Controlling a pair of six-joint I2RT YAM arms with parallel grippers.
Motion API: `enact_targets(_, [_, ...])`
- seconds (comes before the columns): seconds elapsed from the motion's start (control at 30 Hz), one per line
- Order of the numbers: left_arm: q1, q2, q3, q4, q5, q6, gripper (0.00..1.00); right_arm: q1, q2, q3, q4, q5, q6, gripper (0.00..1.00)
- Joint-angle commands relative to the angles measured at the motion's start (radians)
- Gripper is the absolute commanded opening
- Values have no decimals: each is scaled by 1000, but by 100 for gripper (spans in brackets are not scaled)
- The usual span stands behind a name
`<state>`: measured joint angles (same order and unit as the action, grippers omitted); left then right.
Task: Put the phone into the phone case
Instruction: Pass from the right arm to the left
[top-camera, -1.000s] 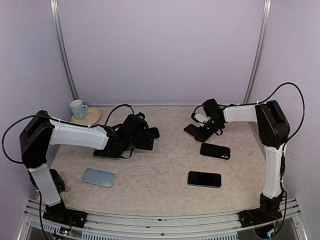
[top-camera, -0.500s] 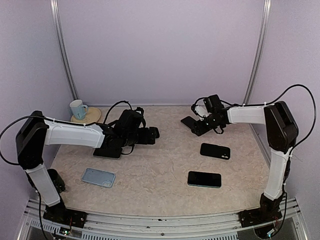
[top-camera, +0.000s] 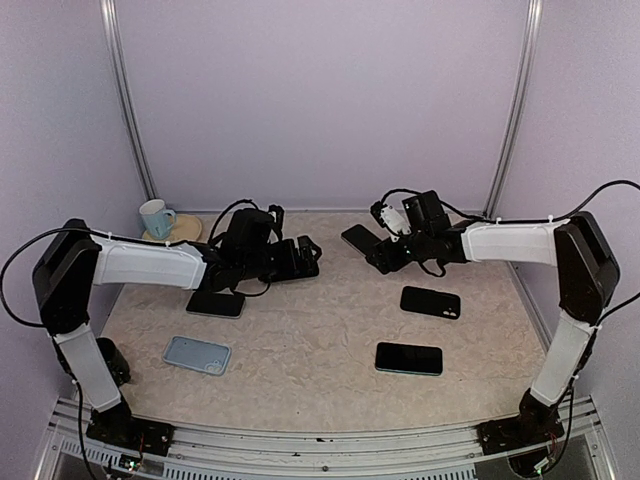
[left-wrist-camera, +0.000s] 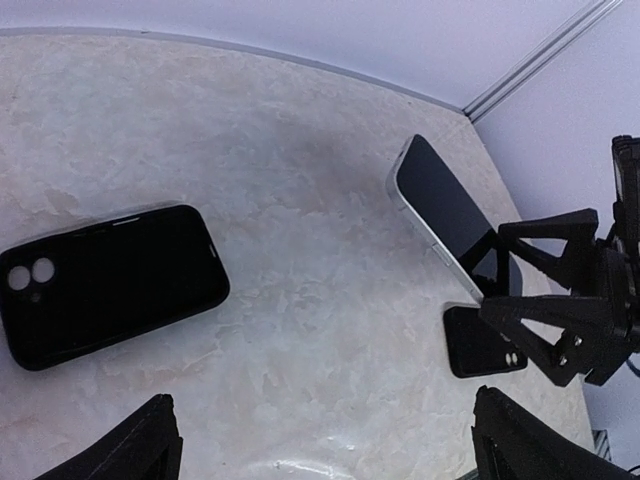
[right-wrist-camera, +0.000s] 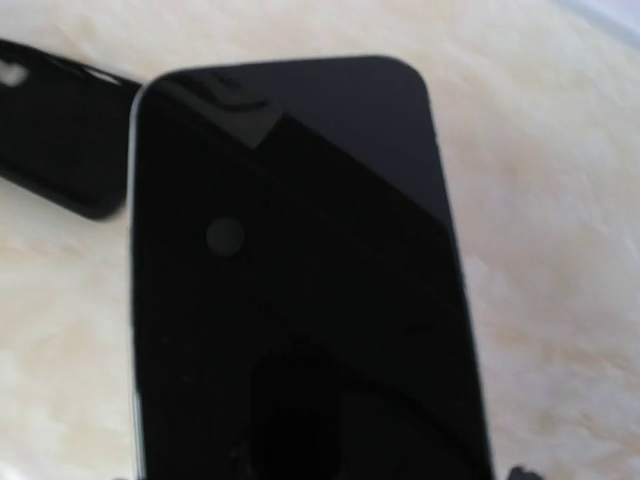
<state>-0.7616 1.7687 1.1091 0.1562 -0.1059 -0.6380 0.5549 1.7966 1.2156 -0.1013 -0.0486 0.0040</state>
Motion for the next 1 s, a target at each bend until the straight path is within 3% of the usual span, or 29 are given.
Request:
enact_targets(0.0, [22,50,-18,169,170,-100,99,52,-74,-32,99,15,53,59])
enact_targets(0.63, [26,122,-60,490,295,-201,98,215,-126,-69,227,81,124,60])
enact_targets(0.97, [32,136,-89,617,335,-244,79,243,-143,-91,258,78,144,61])
